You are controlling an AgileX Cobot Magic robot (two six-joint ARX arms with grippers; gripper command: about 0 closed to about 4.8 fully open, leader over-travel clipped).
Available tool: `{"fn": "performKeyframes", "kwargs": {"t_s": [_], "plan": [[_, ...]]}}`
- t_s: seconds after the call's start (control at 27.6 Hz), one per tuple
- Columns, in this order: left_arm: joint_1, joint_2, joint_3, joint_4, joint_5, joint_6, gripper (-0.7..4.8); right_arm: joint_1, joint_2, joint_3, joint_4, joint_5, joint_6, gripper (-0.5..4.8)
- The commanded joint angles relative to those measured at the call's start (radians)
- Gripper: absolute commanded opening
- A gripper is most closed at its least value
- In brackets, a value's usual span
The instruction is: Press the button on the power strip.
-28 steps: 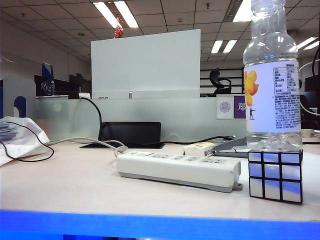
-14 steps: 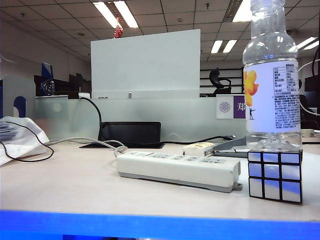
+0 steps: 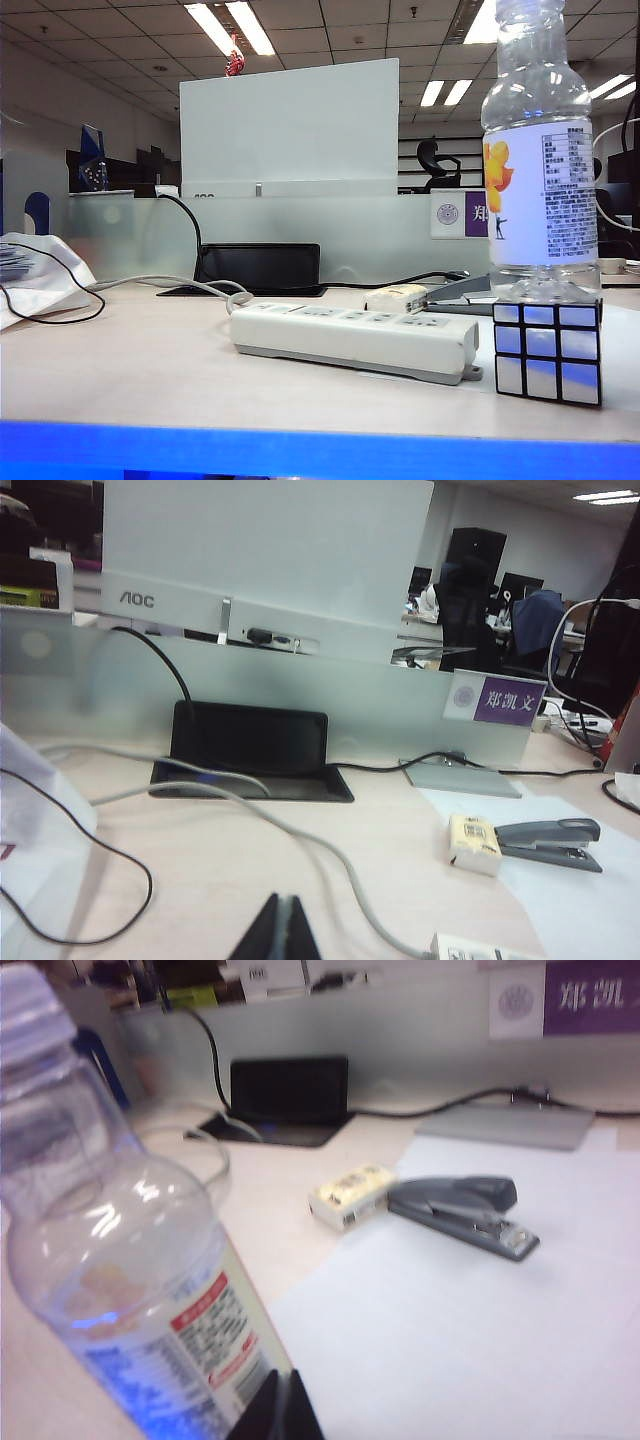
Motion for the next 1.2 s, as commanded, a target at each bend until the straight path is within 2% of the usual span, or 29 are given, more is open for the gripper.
{"fn": "performKeyframes", "kwargs": {"t_s": [0.04, 0.18, 0.44, 0.69, 0.8, 0.87, 0.94, 1.02, 1.09, 1.2], "plan": [[0.000, 0.061, 0.044, 0.000, 0.006, -0.002, -0.05, 0.002, 0.000, 0.019, -0.050, 0.001, -0.023, 0.00], [0.000, 0.190, 0.126, 0.000, 0.065, 0.000, -0.05, 0.002, 0.000, 0.026, -0.048, -0.006, 0.012, 0.00], [-0.001, 0.550, 0.368, -0.001, 0.261, 0.020, -0.05, 0.002, 0.001, 0.149, -0.051, -0.006, 0.038, 0.00], [-0.002, 0.741, 0.479, -0.041, 0.380, 0.008, -0.05, 0.001, 0.032, 0.338, -0.267, 0.035, 0.031, 0.00], [-0.011, 0.816, 0.525, -0.099, 0.427, 0.018, -0.05, 0.001, 0.079, 0.420, -0.368, 0.006, 0.007, 0.00], [-0.035, 0.852, 0.546, -0.117, 0.429, 0.025, -0.05, 0.002, 0.109, 0.456, -0.409, -0.045, 0.000, 0.00], [-0.084, 0.910, 0.575, -0.133, 0.431, 0.029, -0.05, 0.002, 0.146, 0.491, -0.460, -0.142, 0.001, 0.00], [-0.170, 0.970, 0.598, -0.158, 0.423, 0.066, -0.05, 0.002, 0.179, 0.521, -0.510, -0.208, -0.003, 0.00], [-0.248, 1.025, 0.611, -0.186, 0.356, 0.103, -0.05, 0.002, 0.190, 0.549, -0.525, -0.257, -0.009, 0.00], [-0.346, 1.106, 0.625, -0.224, 0.258, 0.162, -0.05, 0.002, 0.190, 0.597, -0.520, -0.261, -0.028, 0.00]]}}
